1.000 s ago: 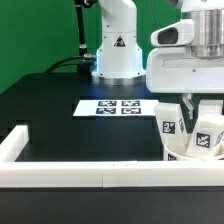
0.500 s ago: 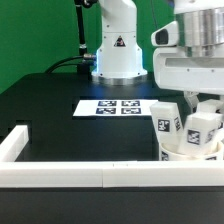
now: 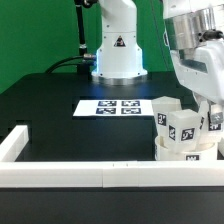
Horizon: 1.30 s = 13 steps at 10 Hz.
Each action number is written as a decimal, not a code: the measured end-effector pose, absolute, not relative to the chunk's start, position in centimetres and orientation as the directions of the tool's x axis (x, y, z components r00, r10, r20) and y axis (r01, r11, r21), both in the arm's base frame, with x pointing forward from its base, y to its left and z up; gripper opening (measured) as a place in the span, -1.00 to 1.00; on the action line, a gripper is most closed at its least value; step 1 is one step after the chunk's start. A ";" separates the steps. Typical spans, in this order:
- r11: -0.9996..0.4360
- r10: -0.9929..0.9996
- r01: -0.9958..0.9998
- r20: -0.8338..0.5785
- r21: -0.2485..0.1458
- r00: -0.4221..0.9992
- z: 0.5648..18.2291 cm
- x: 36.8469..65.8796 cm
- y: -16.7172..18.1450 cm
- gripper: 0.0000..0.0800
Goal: Assemble stool
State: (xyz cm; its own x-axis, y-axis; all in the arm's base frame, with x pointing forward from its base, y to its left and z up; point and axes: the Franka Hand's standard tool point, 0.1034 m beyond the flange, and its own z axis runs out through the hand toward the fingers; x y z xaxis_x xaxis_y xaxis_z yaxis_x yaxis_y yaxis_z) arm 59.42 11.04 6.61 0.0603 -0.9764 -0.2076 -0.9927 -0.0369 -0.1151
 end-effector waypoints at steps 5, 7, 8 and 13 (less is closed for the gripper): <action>0.482 -0.844 -0.876 -0.272 -0.010 -0.461 6.7 59.5 11.7 -0.16; 0.667 -0.712 -0.745 -0.301 -0.007 -0.634 6.5 59.5 11.8 -0.16; 0.736 -0.648 -0.676 -0.319 -0.027 -0.692 6.4 59.4 11.7 -0.16; 0.812 -0.558 -0.582 -0.348 -0.043 -0.753 6.4 59.1 11.6 -0.16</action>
Offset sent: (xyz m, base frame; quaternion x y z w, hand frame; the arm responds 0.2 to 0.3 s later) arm 0.0000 0.0000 0.0000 0.0000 0.0000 0.1938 0.9810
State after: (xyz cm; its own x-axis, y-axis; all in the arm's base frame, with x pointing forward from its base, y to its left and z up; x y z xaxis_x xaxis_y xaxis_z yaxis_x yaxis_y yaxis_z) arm 59.09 11.60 6.39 -0.7532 -0.5582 -0.3481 -0.5821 0.8120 -0.0426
